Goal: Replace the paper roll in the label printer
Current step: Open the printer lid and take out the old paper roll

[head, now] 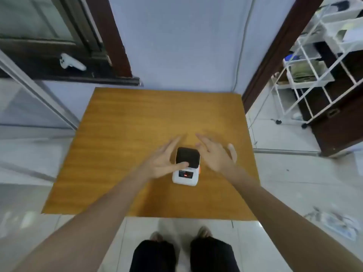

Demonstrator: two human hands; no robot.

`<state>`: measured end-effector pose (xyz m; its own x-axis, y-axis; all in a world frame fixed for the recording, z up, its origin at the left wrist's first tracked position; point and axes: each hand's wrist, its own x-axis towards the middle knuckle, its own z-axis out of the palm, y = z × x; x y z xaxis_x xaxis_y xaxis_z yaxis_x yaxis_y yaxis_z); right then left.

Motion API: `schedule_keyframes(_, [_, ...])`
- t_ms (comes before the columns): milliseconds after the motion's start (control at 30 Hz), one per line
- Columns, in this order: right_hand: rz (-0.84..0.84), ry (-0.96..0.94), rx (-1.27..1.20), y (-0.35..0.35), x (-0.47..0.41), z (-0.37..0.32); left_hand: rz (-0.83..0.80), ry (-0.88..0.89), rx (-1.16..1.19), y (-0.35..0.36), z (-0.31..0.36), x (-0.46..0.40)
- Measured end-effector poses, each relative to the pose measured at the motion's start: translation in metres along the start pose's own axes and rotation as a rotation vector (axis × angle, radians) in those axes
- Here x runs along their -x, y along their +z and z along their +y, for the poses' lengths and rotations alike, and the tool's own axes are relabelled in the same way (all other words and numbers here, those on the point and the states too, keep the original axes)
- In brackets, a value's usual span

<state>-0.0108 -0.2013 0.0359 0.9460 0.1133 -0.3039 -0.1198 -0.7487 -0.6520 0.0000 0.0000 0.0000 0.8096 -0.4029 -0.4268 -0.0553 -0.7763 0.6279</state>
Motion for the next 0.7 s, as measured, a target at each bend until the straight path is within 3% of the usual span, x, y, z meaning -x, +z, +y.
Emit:
schedule_keyframes(200, [0.075, 0.002, -0.132, 0.063, -0.007, 0.056, 0.054, 0.219, 0.017, 0.050, -0.047, -0.023])
schedule_keyframes(400, [0.151, -0.153, -0.394, 0.092, -0.005, 0.092, 0.183, 0.348, -0.059, 0.080, -0.070, -0.030])
schedule_keyframes(700, [0.087, -0.244, -0.551, 0.121, 0.038, 0.109, 0.304, 0.340, -0.023, 0.118, -0.081, 0.022])
